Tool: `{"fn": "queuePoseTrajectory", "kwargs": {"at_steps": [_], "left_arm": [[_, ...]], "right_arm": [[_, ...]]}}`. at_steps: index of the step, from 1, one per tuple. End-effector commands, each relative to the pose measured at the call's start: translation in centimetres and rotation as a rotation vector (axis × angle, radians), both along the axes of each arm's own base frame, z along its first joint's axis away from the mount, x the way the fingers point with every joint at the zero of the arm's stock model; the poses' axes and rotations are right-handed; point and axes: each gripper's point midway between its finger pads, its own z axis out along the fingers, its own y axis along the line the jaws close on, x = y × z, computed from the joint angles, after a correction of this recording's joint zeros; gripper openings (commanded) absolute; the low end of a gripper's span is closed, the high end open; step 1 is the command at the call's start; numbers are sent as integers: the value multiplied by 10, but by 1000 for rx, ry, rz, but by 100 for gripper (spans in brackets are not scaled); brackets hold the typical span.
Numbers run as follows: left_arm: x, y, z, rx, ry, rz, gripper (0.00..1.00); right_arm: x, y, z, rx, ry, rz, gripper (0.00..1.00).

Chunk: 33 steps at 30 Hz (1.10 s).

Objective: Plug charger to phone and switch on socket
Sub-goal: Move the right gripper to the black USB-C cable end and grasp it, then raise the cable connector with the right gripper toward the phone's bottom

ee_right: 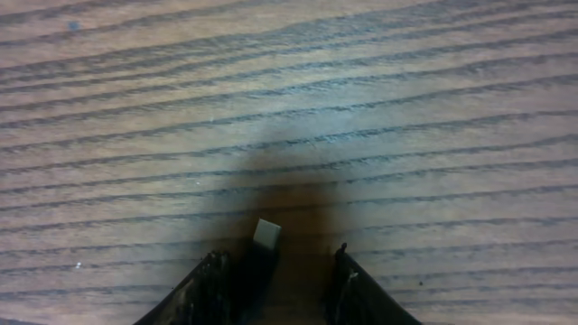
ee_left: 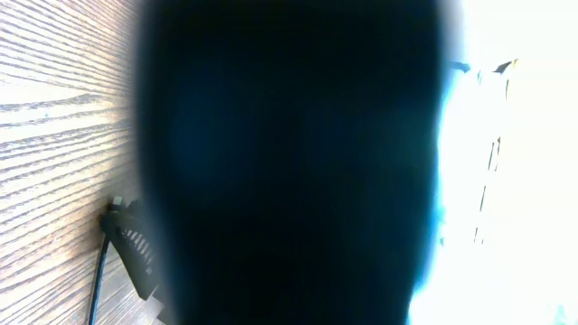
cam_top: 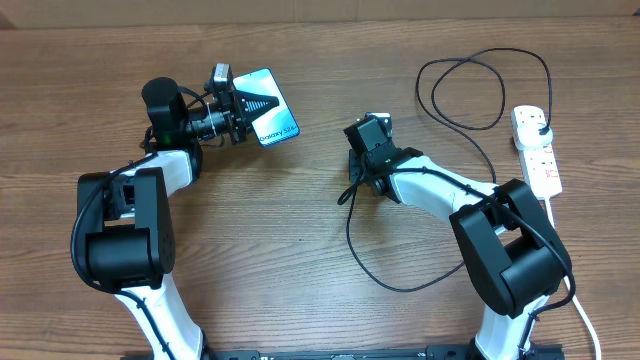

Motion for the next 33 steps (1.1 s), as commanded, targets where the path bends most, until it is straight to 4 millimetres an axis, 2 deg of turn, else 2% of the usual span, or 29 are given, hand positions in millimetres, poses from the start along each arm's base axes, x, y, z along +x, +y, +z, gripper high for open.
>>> {"fn": "queuePoseTrajectory", "kwargs": {"at_steps": [1,6,9,15,22,25,28,33], "left_arm": [[-4,-2,18,7,-73,-27,4],[-4,-2,18,7,-73,-27,4],[-4,-2,18,6,-73,-28,4],[-4,-2,18,6,-73,-29,4],[-4,-2,18,6,-73,-30,4],[-4,-2,18,7,-77,-30,4],[-5,-3,18,7,-78,-33,4],[-7,-3,18,15,-110,-46,4]], "right_arm": [[-23,-11,-32,-50,115,3,34],[-28,-4,-31,-15,161,23,25],[-29,1,-31,8,170,28,15],[-32,2,-32,34,183,-12,5],[-33,17,-27,120,222,17,4],[-31,35,-11,244,261,54,4],[-34,56,14,404,294,122,4],[-57,88,61,614,316,390,4]]}}
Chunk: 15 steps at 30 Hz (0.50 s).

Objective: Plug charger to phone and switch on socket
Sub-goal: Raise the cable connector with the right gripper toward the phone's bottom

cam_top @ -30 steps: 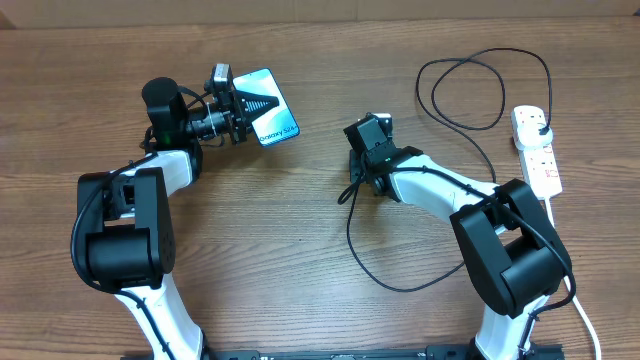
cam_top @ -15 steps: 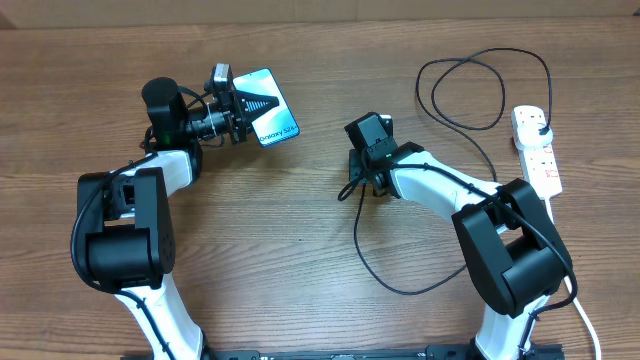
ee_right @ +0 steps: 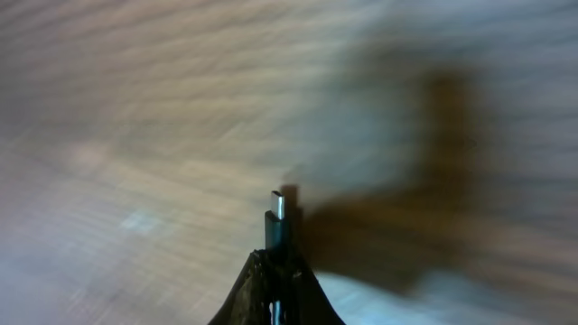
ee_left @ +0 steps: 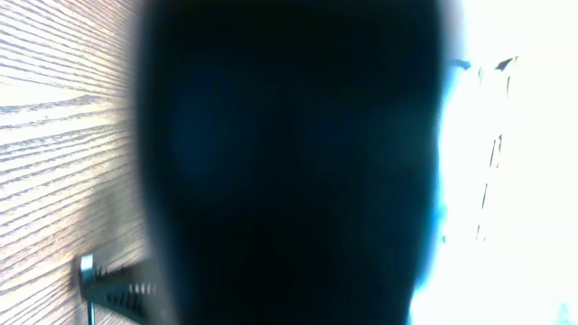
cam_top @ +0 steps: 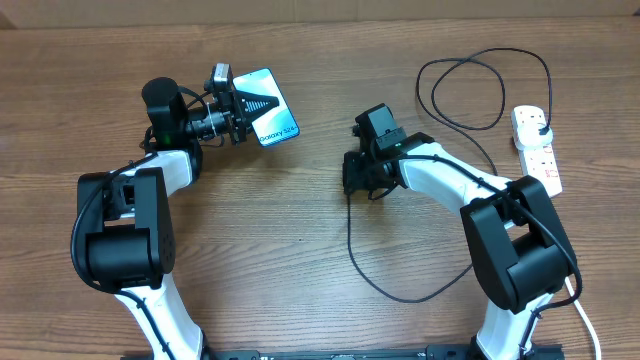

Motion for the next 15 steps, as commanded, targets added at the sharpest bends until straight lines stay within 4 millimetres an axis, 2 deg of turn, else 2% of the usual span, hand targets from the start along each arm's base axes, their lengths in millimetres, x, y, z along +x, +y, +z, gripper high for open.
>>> {"fn": "queuePoseTrajectory", "kwargs": {"at_steps": [1,8,15], "left_arm": [[-7,-3,18,11,-97,-45,4],[-17,-6,19,9,-130,-108,4],[-29,-14,21,6,-172,-180,4]], "right_arm": [[-20,38,56,269,-17,218,4],[-57,61,88,509,57,396,4],[-74,53,88,524,132,410,4]]}}
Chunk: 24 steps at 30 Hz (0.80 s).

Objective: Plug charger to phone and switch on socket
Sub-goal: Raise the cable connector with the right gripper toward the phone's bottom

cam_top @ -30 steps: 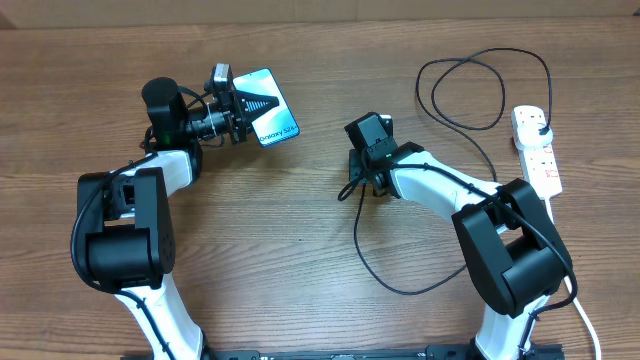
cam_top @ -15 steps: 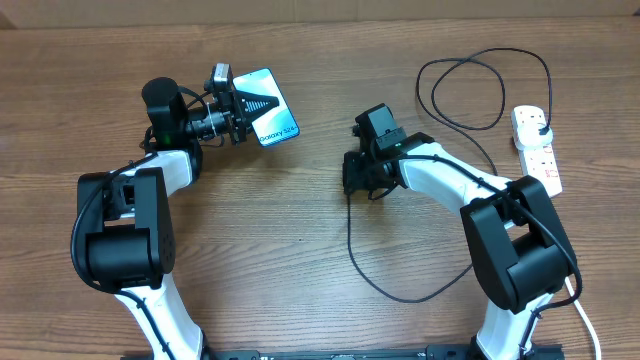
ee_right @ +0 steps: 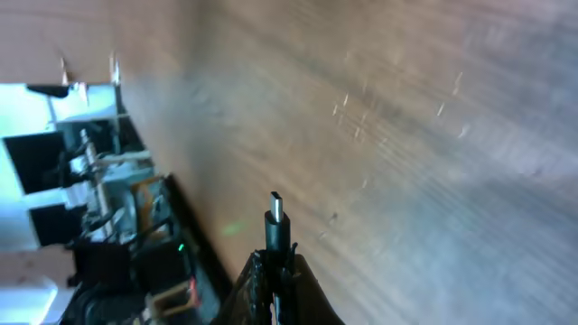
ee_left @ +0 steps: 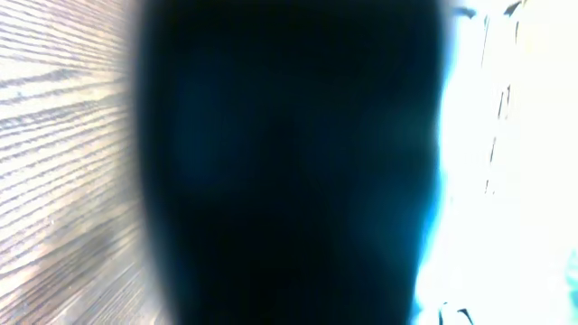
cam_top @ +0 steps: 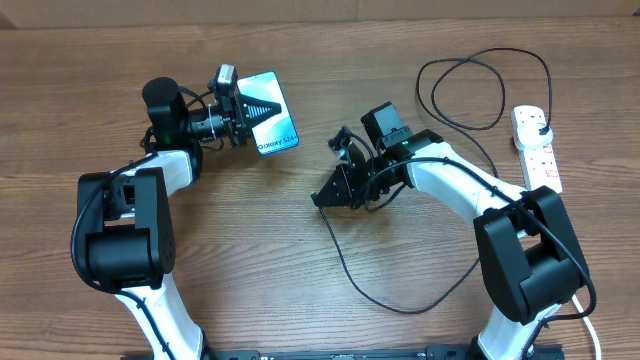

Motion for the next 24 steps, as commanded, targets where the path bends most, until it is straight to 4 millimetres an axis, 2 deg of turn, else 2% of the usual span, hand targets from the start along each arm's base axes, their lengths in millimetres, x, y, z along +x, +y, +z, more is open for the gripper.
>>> {"fn": "queuePoseTrajectory", "kwargs": {"at_steps": [1,6,9,16,19,20,24], "left_arm": [[-15,-10,18,0,-103,-90,4],[-26,-14,15,-4,-110,-128,4],[-38,-14,6,3,-116,-93,4],[-65,-16,-8,9,-64,-41,4],[-70,-27,-10,6,-32,-60,4],[-71,-38,-9,10,-46,-68,4],[-71,-60,-7,18,-78,-63,4]], "right_arm": [[-3,-2,22,75,-24,41,4],[-8,-16,29,68,-20,48,4],[-13,-25,39,71,-35,39,4],[-34,-41,52,96,-72,10,4],[-51,-39,66,189,-67,29,4],[-59,-36,74,258,-68,46,4],[-70,-35,74,320,-35,55,4]]}}
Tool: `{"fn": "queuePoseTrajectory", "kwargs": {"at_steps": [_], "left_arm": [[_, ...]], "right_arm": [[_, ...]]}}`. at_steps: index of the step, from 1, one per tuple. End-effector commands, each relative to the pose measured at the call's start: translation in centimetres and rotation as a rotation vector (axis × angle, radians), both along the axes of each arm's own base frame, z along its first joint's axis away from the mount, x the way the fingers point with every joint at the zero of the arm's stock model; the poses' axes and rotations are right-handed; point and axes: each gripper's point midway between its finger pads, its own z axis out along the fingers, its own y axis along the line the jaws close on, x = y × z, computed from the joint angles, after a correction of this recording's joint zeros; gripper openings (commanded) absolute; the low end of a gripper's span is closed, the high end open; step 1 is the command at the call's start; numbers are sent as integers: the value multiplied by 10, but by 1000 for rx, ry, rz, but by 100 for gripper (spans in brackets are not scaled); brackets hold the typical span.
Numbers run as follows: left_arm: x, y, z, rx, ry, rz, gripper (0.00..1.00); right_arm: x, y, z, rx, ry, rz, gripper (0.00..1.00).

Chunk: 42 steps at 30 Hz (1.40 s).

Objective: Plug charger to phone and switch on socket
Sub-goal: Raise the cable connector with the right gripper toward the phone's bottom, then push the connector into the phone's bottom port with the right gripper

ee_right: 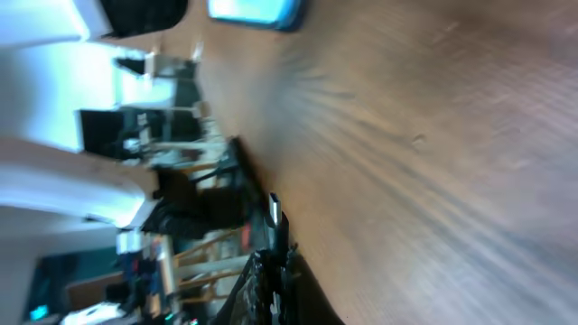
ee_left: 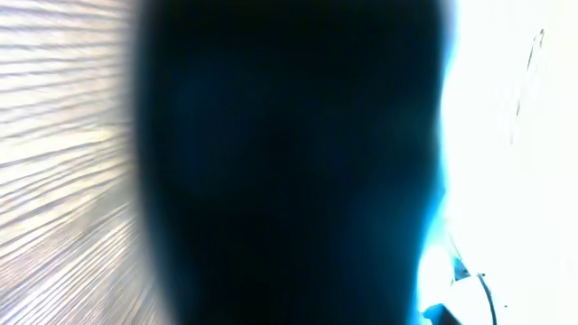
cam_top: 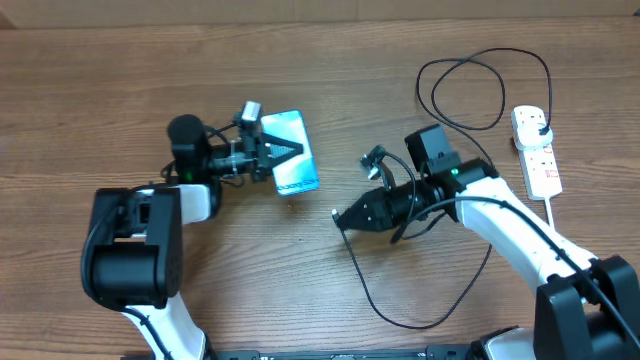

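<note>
The blue phone (cam_top: 294,165) is held off the table at centre left, my left gripper (cam_top: 272,158) shut on its left edge. In the left wrist view the phone (ee_left: 289,162) fills the frame as a dark blur. My right gripper (cam_top: 345,219) is shut on the black charger plug (ee_right: 275,215), whose metal tip points left toward the phone, a short gap away. In the right wrist view the phone (ee_right: 256,11) shows at the top. The black cable (cam_top: 400,300) trails from the plug. The white socket strip (cam_top: 536,151) lies at the far right.
The cable forms a big loop (cam_top: 480,90) at the back right by the socket strip and another curve near the front edge. The wooden table (cam_top: 80,90) carries nothing else. Both arm bases stand at the front edge.
My left gripper has carried the phone right and nearer the front. The right gripper has shifted right and forward with the plug, which still points left at the phone.
At first my left gripper held the phone at back left and my right gripper was open over the plug on the table. It then shut on the plug, raised it and turned it leftward. Now phone and plug face each other at mid-table.
</note>
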Motion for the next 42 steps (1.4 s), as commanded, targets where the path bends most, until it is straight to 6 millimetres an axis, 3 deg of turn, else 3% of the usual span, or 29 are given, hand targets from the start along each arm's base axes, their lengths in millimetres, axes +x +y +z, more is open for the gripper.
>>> {"fn": "queuePoseTrajectory", "kwargs": {"at_steps": [1,13,23,42], "left_arm": [[0,-20,14,7,-61,17,4],[4,-27,27,-8,-143,41,4],[2,-27,28,-18,-99,32,4],[1,-28,28,-24,-65,25,4]], "right_arm": [[-13,2,11,100,48,19,4],[8,12,19,139,55,-48,4],[22,16,23,147,41,-87,4],[33,20,7,133,149,-133,4]]}}
